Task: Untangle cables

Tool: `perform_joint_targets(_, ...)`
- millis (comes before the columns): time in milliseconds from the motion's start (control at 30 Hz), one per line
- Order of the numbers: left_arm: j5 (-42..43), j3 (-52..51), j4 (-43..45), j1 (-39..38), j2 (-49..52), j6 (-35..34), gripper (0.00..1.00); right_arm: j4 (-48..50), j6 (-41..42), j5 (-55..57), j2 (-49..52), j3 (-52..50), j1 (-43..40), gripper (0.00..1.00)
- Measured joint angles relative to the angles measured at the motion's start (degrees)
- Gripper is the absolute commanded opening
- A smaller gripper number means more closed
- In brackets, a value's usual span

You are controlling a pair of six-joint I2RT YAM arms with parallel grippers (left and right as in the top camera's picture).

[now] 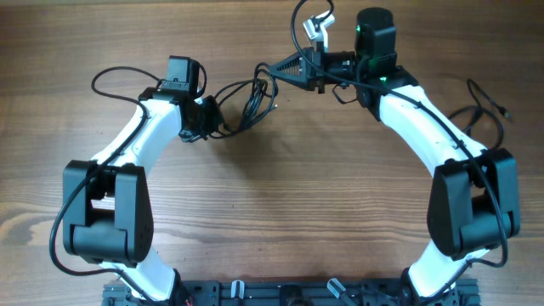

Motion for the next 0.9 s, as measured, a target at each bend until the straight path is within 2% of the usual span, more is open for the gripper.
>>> perform_joint_targets(67, -1.9, 0.0, 0.0, 0.0, 0.0, -0.7, 0.11, 0.0, -0.8, -0.7, 0.0, 0.0, -0.1, 0.04)
perform_joint_targets(133, -3.1, 0.0, -0.1, 0.0, 0.0, -1.2, 0.23, -1.4, -2.8, -1.2, 0.0, 0.0, -0.1, 0.04)
perform_joint_targets(200, -4.1, 0.0, -0.2, 0.1, 0.0, -1.5, 0.26, -5.1, -6.1, -1.6, 0.0, -0.1, 0.0, 0.04)
perform_joint_targets(300, -4.9, 0.0, -0.3, 0.1, 0.0, -2.1, 0.56, -12.3, -13.8, -1.6, 0.0, -0.1, 1.1, 0.04)
perform_joint_targets(333, -5.2, 0.0, -0.3, 0.1, 0.0, -1.7, 0.6, -14.1, -16.1, -1.5, 0.0, -0.1, 1.6, 0.04)
perform_joint_targets(467, -0.9, 0.0, 1.3, 0.3, 0.0, 2.0, 0.62, -22.1, -24.3, 0.3, -0.1, -0.1, 3.6, 0.04)
perform_joint_targets(567, 7.6, 0.0, 2.4, 0.5, 0.0, 7.1, 0.63, -25.9, -28.7, 3.1, -0.1, -0.2, 4.4, 0.04)
perform_joint_targets(700, 23.5, 0.0, 2.8, 0.6, 0.0, 15.7, 0.63, -30.2, -37.4, 4.9, -0.1, -0.2, 5.1, 0.04)
perform_joint_targets(800, 29.7, 0.0, 2.8, 1.3, 0.0, 18.5, 0.58, -34.9, -45.0, 5.6, -0.1, -0.2, 5.7, 0.04)
perform_joint_targets(900, 34.5, 0.0, 2.5, 2.4, 0.0, 22.9, 0.59, -38.2, -51.6, 5.8, -0.1, -0.2, 6.6, 0.04)
